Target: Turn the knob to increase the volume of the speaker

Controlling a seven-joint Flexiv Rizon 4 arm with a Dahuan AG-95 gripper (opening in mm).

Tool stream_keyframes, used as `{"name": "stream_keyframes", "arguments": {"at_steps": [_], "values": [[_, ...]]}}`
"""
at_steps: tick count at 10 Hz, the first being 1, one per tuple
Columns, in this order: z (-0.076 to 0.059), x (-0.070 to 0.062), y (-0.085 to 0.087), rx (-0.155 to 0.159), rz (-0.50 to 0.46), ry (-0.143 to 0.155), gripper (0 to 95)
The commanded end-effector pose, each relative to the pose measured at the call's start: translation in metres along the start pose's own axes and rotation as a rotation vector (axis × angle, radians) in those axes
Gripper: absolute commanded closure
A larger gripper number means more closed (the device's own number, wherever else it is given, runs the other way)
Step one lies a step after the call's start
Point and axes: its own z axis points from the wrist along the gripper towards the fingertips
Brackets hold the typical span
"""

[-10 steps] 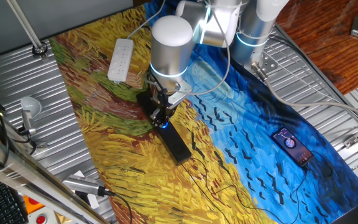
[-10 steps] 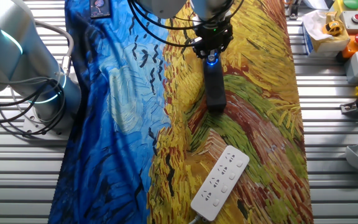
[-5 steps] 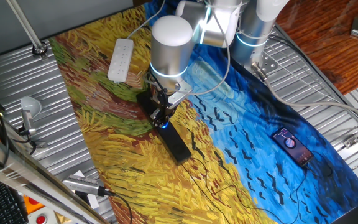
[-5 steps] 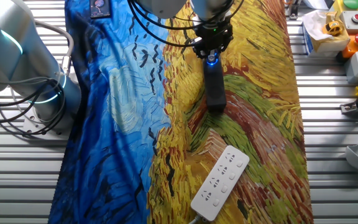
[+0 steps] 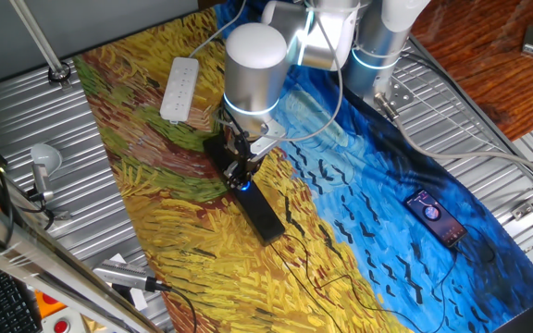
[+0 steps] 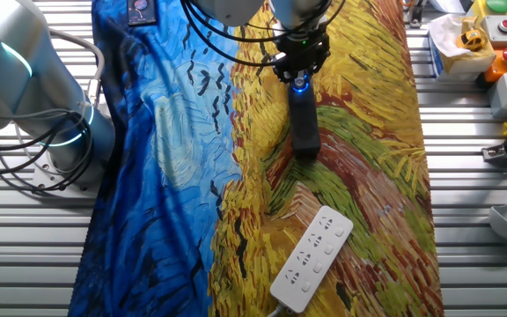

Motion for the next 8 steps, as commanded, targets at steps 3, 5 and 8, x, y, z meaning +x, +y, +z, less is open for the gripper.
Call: {"name": "stream_keyframes", "arguments": {"at_steps": [3, 5, 8], "values": [[0.001, 0.0, 0.0, 0.0, 0.0, 0.0, 95.0], [-0.003, 0.006, -0.014, 0.112, 0.922, -0.002, 95.0], [-0.003, 0.006, -0.014, 0.108, 1.09, -0.006, 95.0]]}}
